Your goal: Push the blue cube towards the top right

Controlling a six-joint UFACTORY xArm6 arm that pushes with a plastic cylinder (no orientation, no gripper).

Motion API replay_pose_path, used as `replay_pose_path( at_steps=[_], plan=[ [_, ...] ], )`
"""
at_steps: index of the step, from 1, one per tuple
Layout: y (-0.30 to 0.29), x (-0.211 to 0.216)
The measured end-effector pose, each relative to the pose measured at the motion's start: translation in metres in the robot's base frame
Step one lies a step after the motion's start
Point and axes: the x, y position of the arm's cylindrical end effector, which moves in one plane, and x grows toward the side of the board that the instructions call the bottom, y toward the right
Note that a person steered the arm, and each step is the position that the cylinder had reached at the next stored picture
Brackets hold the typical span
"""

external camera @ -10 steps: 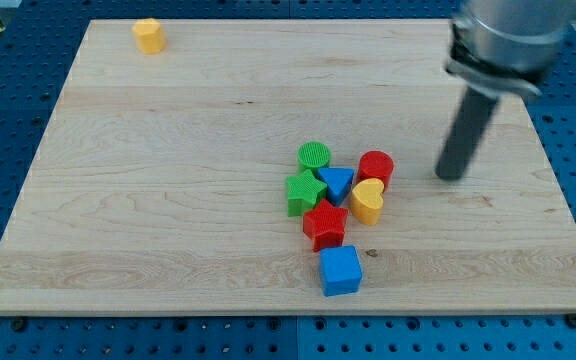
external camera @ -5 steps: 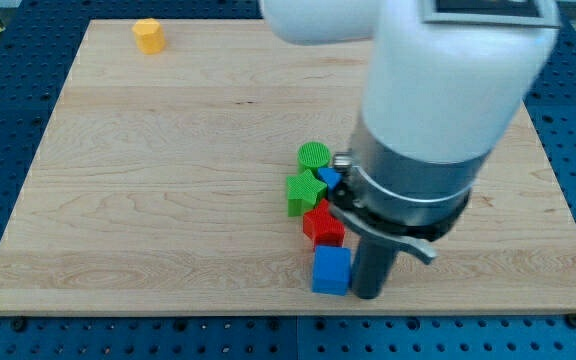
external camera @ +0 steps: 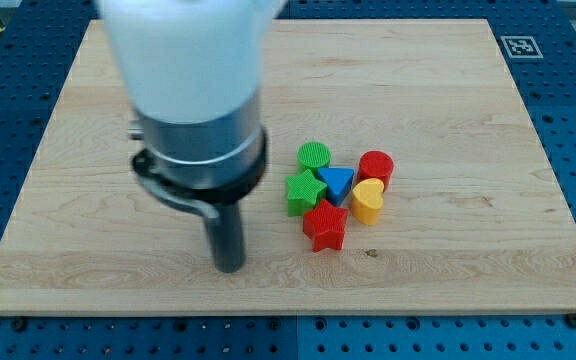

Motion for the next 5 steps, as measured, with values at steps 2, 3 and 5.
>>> replay_pose_path(
  at_steps=[2,3,5],
  plan=[
    [-0.004,-0.034],
    [0.01,-0.047],
    [0.02,-0.085]
  ],
)
